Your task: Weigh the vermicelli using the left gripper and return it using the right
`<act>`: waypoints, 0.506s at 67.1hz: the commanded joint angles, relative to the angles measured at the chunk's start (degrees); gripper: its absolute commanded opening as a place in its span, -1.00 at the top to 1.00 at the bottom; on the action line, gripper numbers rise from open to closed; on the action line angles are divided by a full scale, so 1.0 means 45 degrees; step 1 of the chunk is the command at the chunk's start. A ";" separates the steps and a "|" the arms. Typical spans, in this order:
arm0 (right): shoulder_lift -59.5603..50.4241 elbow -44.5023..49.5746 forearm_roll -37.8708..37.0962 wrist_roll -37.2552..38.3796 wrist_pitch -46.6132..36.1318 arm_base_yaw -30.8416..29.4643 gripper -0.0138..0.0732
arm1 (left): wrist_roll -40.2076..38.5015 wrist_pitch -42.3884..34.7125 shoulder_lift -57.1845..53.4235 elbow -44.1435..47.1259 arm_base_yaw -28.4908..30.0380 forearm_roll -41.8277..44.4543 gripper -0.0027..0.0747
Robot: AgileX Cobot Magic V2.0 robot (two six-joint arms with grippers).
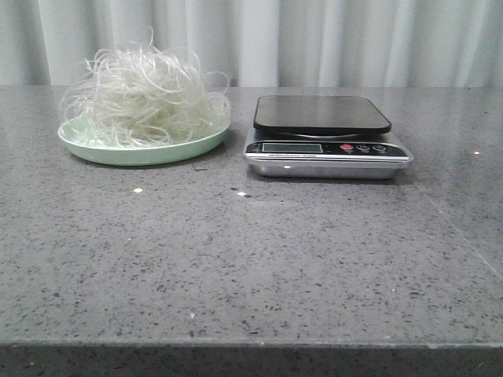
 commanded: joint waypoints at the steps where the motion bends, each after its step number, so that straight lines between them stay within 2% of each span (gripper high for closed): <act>1: -0.1461 -0.0455 0.0019 -0.0110 -0.0307 -0.0813 -0.27 | -0.0079 -0.0931 0.0122 -0.0340 0.0021 -0.0143 0.58; 2: -0.1649 -0.0455 0.0019 -0.0110 -0.0152 -0.1056 -0.13 | -0.0079 -0.0931 0.0122 -0.0340 0.0021 -0.0143 0.58; 5: -0.1877 -0.0455 0.0019 -0.0110 0.0128 -0.1379 0.05 | -0.0079 -0.0931 0.0122 -0.0340 0.0021 -0.0143 0.58; 6: -0.2058 -0.0455 0.0019 -0.0110 0.0397 -0.1656 0.21 | -0.0079 -0.0931 0.0122 -0.0340 0.0021 -0.0143 0.58; 8: -0.2231 -0.0443 0.0019 -0.0110 0.0756 -0.1946 0.38 | -0.0079 -0.0931 0.0122 -0.0340 0.0021 -0.0143 0.58; 11: -0.2510 -0.0386 0.0042 -0.0110 0.1197 -0.2471 0.31 | -0.0079 -0.0931 0.0122 -0.0340 0.0021 -0.0143 0.58; 20: -0.3539 0.0750 0.0072 -0.0098 0.1566 -0.4039 0.34 | -0.0079 -0.0931 0.0122 -0.0340 0.0021 -0.0143 0.58; 26: -0.4522 0.2312 0.0403 -0.0089 0.0941 -0.5005 0.34 | -0.0079 -0.0931 0.0122 -0.0340 0.0021 -0.0143 0.58; 34: -0.6274 0.5328 0.0890 -0.0089 -0.0868 -0.6034 0.34 | -0.0079 -0.0931 0.0122 -0.0340 0.0021 -0.0143 0.58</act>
